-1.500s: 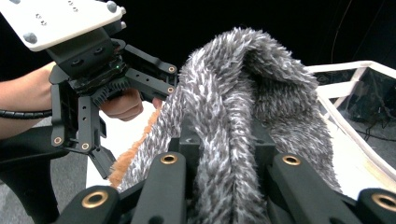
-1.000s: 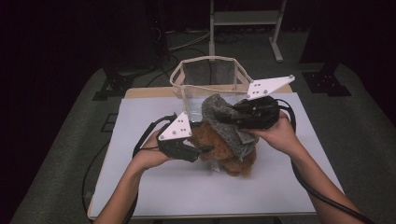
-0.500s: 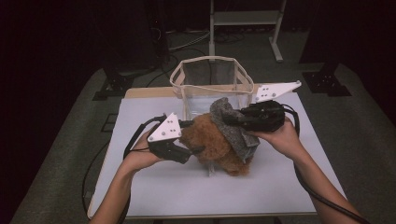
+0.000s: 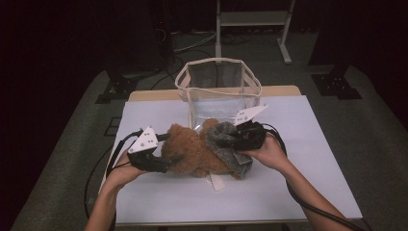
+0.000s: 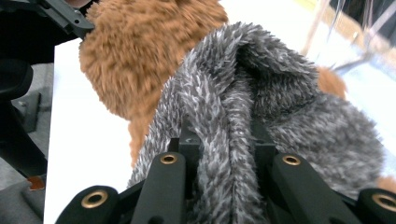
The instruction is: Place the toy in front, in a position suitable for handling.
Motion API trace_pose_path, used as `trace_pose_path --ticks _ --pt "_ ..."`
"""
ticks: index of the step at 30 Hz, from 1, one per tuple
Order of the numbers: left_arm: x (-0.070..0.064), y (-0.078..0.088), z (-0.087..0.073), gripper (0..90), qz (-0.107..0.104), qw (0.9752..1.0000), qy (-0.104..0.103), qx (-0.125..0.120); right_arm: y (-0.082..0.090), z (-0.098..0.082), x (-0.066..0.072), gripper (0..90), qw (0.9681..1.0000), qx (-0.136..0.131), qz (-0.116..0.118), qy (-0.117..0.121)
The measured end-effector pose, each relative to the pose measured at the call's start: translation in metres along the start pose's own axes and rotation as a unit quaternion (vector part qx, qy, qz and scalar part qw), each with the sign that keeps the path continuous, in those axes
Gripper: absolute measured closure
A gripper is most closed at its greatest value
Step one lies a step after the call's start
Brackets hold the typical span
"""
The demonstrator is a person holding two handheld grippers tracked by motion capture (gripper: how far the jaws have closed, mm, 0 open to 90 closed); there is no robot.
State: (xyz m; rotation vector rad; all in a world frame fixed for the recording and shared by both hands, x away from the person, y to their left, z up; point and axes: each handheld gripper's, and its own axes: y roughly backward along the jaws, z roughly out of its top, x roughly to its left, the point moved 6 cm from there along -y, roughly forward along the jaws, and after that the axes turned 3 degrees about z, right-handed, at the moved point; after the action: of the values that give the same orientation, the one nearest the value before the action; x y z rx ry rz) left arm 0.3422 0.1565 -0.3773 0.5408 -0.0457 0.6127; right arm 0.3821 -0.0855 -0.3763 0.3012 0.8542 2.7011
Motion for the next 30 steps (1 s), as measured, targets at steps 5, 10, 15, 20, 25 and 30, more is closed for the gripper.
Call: trace_pose_path --ticks 5,10,15,20,25,30 --pt "0.004 0.004 -0.015 23.6 0.006 0.9999 0.013 -0.001 0.001 -0.014 -0.005 73.0 0.9998 -0.008 0.007 -0.017" --pt "0.007 0.012 -0.012 23.7 0.016 0.9998 0.008 -0.009 0.012 -0.027 -0.010 73.0 0.9996 -0.010 -0.005 -0.027" --pt "0.009 0.009 -0.022 22.8 0.016 0.9998 0.011 0.003 0.025 -0.045 -0.023 73.0 0.9982 -0.018 -0.020 -0.053" --pt "0.007 0.003 -0.034 18.8 0.012 0.9997 0.010 0.018 0.026 -0.062 -0.036 73.0 0.9963 -0.014 -0.036 -0.077" --pt "0.013 -0.002 -0.049 18.5 0.014 0.9992 0.033 0.021 0.009 -0.071 -0.041 73.0 0.9955 -0.003 -0.034 -0.088" --pt "0.015 -0.005 -0.052 17.4 0.025 0.9990 0.021 0.030 -0.008 -0.064 -0.038 73.2 0.9962 0.001 -0.029 -0.082"
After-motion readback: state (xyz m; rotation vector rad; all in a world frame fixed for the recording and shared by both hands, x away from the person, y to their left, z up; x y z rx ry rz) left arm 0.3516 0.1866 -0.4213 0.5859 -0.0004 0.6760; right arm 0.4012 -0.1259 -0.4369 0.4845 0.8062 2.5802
